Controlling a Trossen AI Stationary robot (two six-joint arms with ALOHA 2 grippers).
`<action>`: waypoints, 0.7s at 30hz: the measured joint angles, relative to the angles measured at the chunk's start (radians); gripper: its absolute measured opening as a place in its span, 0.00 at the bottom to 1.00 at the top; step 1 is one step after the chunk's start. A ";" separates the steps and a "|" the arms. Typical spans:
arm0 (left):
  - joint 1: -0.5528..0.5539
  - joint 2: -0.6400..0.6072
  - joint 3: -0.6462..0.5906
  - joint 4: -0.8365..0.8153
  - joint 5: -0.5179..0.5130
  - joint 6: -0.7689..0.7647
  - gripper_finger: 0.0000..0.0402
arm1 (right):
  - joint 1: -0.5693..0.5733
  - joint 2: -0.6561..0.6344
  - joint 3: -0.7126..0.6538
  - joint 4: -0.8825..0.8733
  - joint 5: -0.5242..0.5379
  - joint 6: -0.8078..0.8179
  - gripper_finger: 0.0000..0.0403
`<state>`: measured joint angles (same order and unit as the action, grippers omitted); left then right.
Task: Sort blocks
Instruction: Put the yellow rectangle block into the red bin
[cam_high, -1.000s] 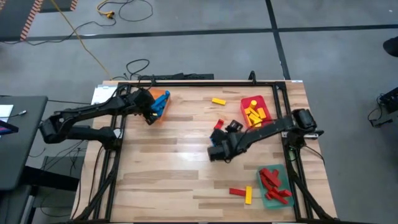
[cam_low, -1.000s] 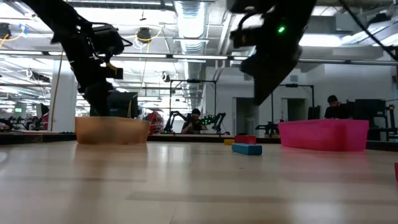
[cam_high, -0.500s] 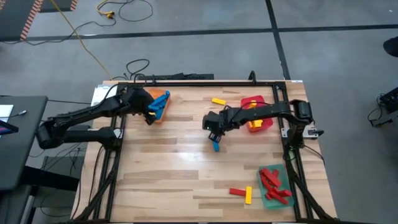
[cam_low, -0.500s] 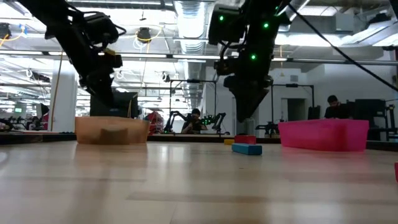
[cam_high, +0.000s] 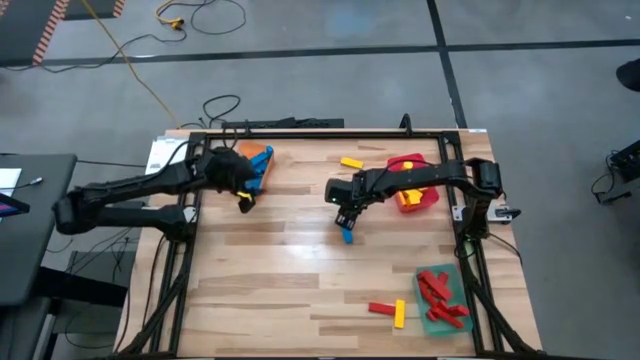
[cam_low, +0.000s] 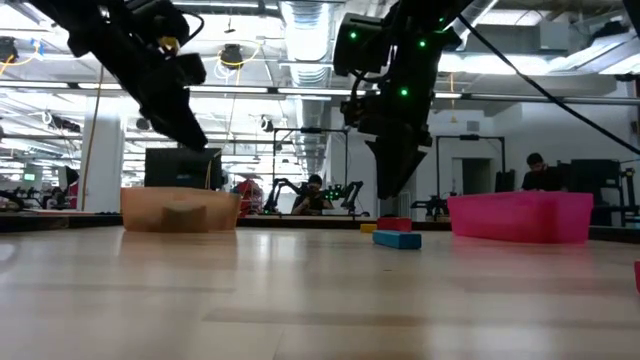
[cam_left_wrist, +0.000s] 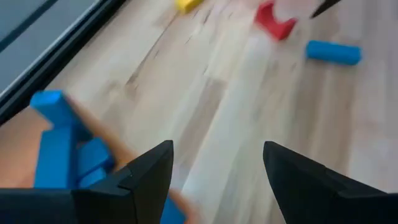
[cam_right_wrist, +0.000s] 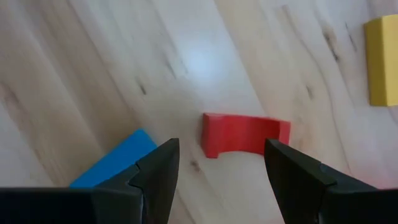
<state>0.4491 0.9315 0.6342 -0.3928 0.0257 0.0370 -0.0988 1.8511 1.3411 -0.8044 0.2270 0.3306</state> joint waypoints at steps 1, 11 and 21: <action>-0.014 0.000 0.000 0.015 0.000 -0.005 0.61 | -0.006 0.000 0.000 0.000 0.001 -0.002 0.62; -0.164 0.000 0.000 0.078 -0.001 -0.062 0.61 | -0.137 0.001 0.000 0.013 0.060 -0.097 0.55; -0.312 0.044 0.000 0.143 -0.007 -0.094 0.61 | -0.357 0.001 -0.001 0.125 -0.131 -0.263 0.50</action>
<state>0.1370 0.9751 0.6346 -0.2498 0.0189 -0.0570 -0.4553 1.8525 1.3405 -0.6796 0.0958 0.0677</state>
